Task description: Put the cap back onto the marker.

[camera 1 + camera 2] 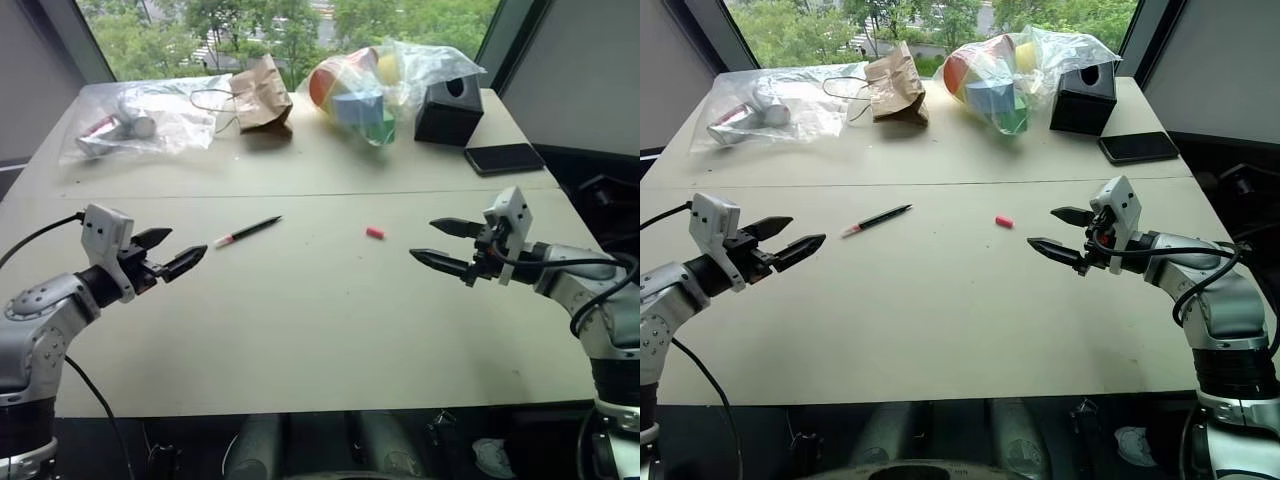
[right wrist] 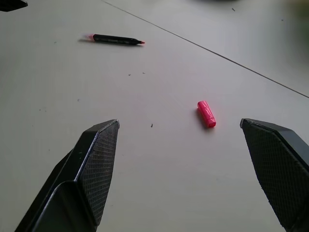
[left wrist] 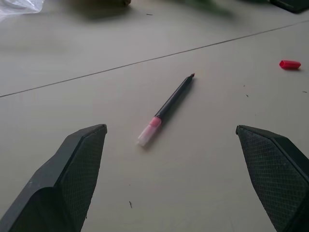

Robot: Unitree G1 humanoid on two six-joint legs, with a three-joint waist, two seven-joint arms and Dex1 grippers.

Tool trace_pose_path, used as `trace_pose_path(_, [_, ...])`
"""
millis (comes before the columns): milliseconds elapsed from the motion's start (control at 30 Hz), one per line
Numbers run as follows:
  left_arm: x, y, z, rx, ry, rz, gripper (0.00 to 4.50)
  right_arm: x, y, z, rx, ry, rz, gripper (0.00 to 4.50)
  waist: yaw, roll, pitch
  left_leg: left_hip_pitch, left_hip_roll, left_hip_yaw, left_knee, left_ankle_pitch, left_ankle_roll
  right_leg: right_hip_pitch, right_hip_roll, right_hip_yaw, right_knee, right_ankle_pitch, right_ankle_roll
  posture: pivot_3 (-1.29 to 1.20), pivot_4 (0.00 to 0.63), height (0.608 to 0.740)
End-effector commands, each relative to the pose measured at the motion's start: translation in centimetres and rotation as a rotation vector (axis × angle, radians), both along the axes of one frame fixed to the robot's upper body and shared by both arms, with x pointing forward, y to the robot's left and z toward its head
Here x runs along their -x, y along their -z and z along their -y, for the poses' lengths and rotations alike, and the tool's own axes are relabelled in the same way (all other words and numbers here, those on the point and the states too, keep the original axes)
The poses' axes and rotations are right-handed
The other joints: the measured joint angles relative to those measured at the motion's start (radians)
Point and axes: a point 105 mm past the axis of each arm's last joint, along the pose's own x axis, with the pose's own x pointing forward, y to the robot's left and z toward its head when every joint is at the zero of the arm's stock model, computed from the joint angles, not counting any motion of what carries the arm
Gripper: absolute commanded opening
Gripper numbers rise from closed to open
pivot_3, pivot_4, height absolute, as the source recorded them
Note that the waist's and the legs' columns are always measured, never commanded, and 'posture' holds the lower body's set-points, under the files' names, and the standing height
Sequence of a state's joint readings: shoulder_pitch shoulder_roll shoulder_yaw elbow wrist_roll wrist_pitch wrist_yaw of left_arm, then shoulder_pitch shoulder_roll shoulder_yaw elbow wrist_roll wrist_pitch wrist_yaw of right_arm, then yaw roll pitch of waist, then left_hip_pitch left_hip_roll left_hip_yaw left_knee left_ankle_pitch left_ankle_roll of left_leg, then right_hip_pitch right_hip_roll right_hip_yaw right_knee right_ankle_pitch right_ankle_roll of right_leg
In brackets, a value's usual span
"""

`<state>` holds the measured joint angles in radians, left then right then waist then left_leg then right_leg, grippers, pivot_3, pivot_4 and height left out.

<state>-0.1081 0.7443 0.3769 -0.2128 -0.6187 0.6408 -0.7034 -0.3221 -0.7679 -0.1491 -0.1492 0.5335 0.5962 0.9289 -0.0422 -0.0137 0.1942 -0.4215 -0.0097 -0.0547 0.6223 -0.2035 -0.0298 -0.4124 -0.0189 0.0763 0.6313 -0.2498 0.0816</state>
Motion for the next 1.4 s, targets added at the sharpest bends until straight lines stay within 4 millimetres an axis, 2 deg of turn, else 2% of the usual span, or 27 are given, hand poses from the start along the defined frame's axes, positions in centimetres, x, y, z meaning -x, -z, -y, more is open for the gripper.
trace_pose_path(33, [0.2,-1.4,-0.5,-0.051,0.002,0.062,4.49,0.2,-1.6,-0.1,0.001,-0.008,0.069,4.16,0.000,0.000,0.000,0.000,0.000,0.000,0.000,0.000,0.000,0.000,0.000,0.000,0.000,0.000,0.000,0.00,0.150,0.740])
trace_pose_path(167, [-0.2,-1.6,-0.8,-0.060,-0.016,0.063,4.49,0.2,-1.5,0.3,-0.004,0.011,0.074,4.16,0.001,0.000,0.000,0.000,0.000,0.000,0.000,0.000,0.000,0.000,0.000,0.000,0.000,0.000,0.000,0.00,0.150,0.740])
trace_pose_path(467, [0.5,-1.5,-1.2,-0.049,-0.013,0.056,4.49,-0.5,-1.0,0.4,0.019,0.041,0.064,4.16,0.000,0.000,0.000,0.000,0.000,0.000,0.000,0.000,0.000,0.000,0.000,0.000,0.000,0.000,0.000,0.00,0.150,0.740])
trace_pose_path(1000, [0.8,-1.4,-1.9,-0.061,-0.035,0.056,4.49,-0.3,-0.9,0.3,0.019,0.032,0.059,4.16,0.001,0.000,0.000,0.000,0.001,0.000,0.000,0.000,0.000,0.000,0.000,0.000,0.000,0.000,0.000,0.00,0.150,0.740])
trace_pose_path(1133, [0.0,-2.2,-2.1,-0.077,-0.049,0.105,4.49,-0.7,-1.0,0.3,0.022,0.044,0.070,4.16,0.001,0.000,0.000,0.000,0.001,0.000,0.000,0.000,0.000,0.000,0.000,0.000,0.000,0.000,0.000,0.00,0.150,0.740])
trace_pose_path(1233, [-0.9,-2.6,-1.8,-0.094,-0.012,0.125,4.49,-1.1,-2.0,0.3,0.019,0.053,0.099,4.16,0.003,0.000,0.000,0.000,0.001,0.000,0.000,0.000,0.000,0.000,0.001,0.000,0.000,0.000,0.000,0.00,0.150,0.740])
trace_pose_path(1400, [-4.2,-2.9,-0.6,-0.133,0.096,0.150,4.49,-1.5,-2.8,0.4,0.014,0.087,0.142,4.16,0.010,0.000,0.000,0.000,0.000,0.003,0.002,0.000,0.000,0.001,0.003,-0.002,0.001,0.000,0.000,0.00,0.150,0.740])
